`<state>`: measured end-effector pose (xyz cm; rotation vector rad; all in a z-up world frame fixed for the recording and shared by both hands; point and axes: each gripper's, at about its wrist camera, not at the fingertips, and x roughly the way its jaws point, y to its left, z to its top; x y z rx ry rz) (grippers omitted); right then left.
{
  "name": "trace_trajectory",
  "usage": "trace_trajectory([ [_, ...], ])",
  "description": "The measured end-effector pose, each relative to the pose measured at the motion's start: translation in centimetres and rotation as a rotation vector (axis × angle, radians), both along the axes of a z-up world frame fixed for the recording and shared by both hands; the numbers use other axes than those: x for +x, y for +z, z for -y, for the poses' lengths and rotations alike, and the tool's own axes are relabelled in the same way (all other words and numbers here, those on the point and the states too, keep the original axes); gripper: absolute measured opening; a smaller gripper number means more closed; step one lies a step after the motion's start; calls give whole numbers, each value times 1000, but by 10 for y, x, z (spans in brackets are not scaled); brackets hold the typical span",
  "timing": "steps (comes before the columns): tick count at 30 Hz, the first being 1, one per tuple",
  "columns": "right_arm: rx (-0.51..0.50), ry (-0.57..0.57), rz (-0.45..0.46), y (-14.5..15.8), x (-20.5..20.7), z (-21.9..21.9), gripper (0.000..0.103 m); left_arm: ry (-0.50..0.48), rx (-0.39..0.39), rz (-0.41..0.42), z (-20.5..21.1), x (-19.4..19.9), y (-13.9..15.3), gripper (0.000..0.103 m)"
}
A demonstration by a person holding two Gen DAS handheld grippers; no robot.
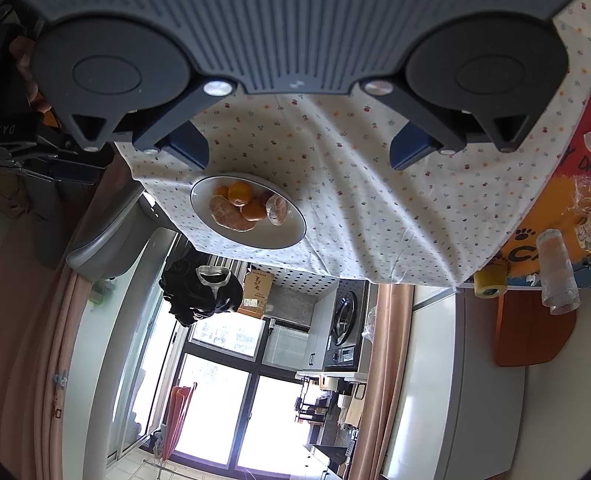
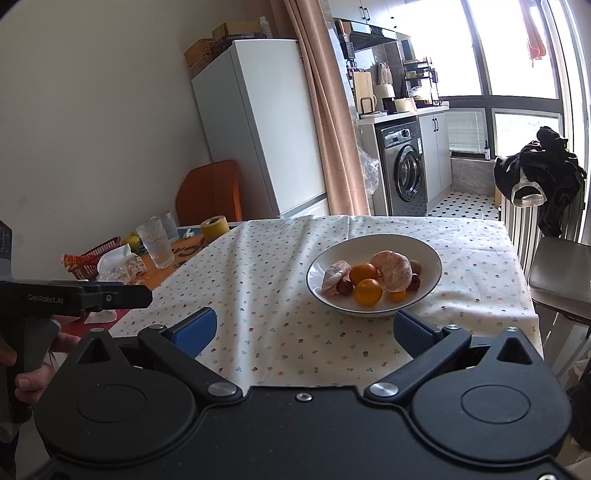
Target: Organize fruits
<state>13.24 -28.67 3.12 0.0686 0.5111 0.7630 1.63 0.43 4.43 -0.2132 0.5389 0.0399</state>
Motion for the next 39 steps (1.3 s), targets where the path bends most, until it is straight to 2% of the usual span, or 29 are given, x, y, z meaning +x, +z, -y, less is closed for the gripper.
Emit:
trace_trajectory([
  [11, -42, 20, -19, -5, -13, -8, 103, 55, -4, -32, -12, -15, -14, 103],
  [39, -43, 25, -21, -5, -12, -7, 103, 25, 22, -41, -2, -14, -16, 103],
])
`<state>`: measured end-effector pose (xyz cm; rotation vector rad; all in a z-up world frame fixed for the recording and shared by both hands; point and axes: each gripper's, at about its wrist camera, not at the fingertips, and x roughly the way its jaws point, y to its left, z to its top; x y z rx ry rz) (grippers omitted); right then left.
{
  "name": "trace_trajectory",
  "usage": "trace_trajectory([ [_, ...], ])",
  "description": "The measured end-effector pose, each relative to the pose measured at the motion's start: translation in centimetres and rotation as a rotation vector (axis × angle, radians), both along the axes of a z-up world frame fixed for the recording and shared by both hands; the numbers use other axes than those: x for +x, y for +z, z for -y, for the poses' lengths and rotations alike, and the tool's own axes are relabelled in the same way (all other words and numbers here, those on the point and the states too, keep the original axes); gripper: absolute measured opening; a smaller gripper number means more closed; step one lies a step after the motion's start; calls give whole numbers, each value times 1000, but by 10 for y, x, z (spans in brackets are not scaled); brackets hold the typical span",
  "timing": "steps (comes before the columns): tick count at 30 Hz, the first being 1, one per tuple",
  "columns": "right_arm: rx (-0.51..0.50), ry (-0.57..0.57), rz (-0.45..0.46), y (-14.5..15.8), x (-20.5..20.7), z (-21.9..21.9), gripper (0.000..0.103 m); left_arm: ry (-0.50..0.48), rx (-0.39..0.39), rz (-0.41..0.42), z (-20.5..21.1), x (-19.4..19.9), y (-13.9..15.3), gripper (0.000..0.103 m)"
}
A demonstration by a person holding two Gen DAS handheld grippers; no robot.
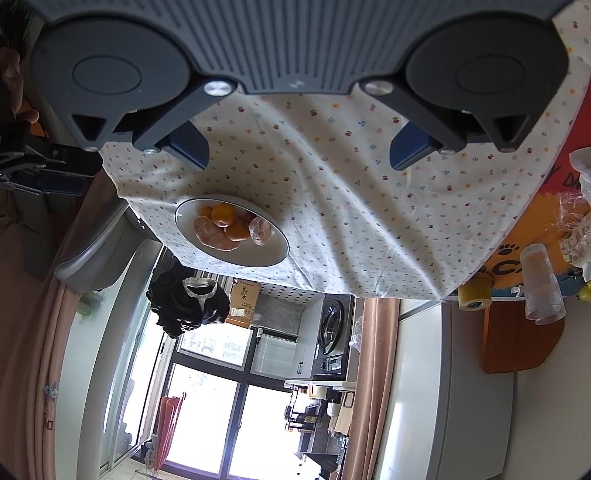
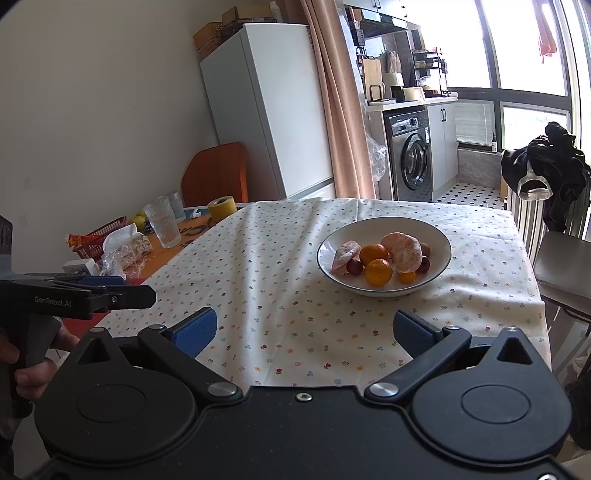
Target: Organize fruits
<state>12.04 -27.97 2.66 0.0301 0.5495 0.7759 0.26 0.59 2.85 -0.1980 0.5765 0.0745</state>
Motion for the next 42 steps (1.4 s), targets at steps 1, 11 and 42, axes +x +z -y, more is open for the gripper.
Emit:
trace_trajectory([
  [1, 0, 1, 0, 0, 0, 0, 103, 0, 1, 0, 0, 0, 0, 103],
  [11, -1, -3, -1, -1, 1, 1, 103, 2, 2, 2, 1, 0, 0, 103],
  [42, 1, -7, -4, -1, 2, 3, 103, -4, 8, 0, 3, 1, 0, 103],
])
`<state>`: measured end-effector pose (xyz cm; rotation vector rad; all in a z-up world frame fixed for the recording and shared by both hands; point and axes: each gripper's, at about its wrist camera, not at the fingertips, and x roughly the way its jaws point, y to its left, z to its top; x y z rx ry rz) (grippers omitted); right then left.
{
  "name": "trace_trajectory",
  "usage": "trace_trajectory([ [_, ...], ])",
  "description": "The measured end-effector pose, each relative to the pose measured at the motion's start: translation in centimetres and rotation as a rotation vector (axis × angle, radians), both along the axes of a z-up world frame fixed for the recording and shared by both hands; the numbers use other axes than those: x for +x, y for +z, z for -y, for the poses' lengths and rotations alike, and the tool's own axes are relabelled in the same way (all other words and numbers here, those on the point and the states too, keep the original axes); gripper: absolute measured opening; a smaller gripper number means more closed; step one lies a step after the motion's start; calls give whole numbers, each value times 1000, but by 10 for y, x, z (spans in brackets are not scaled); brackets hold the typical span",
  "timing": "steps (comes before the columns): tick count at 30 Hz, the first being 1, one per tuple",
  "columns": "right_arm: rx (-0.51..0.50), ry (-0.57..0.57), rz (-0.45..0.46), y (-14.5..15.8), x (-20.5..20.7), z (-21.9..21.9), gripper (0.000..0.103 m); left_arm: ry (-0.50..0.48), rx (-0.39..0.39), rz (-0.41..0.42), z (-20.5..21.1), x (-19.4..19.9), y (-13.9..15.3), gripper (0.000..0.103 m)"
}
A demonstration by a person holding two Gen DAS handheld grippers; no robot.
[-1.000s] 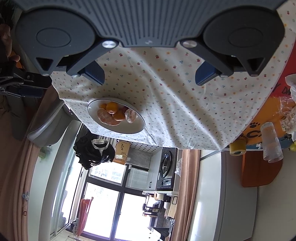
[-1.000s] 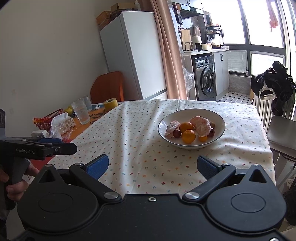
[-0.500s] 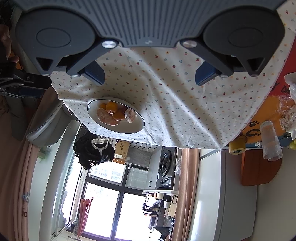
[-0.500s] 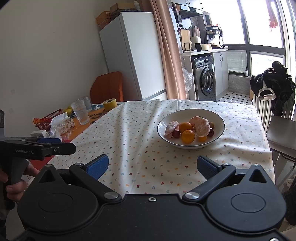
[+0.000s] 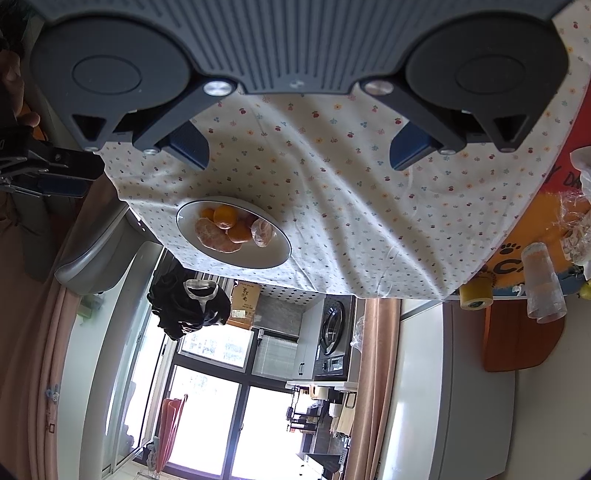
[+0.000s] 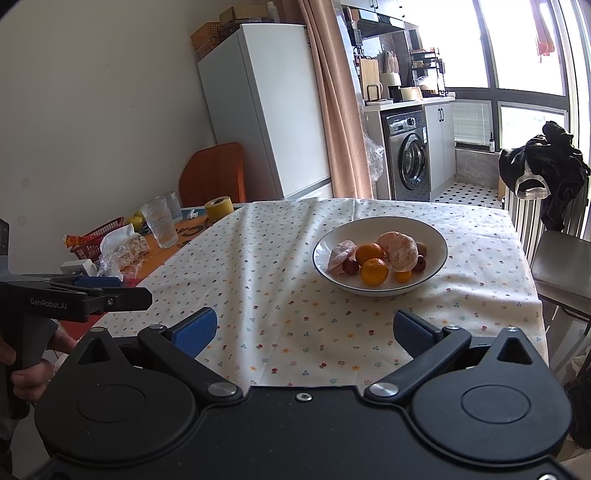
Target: Organize fruits
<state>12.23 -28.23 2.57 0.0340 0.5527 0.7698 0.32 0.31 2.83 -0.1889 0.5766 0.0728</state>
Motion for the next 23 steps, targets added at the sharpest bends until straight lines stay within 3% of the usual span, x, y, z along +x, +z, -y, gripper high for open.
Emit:
trace_trajectory([
  [23, -2, -3, -3, -3, 3, 0, 103, -15, 5, -3, 5, 0, -1, 103],
])
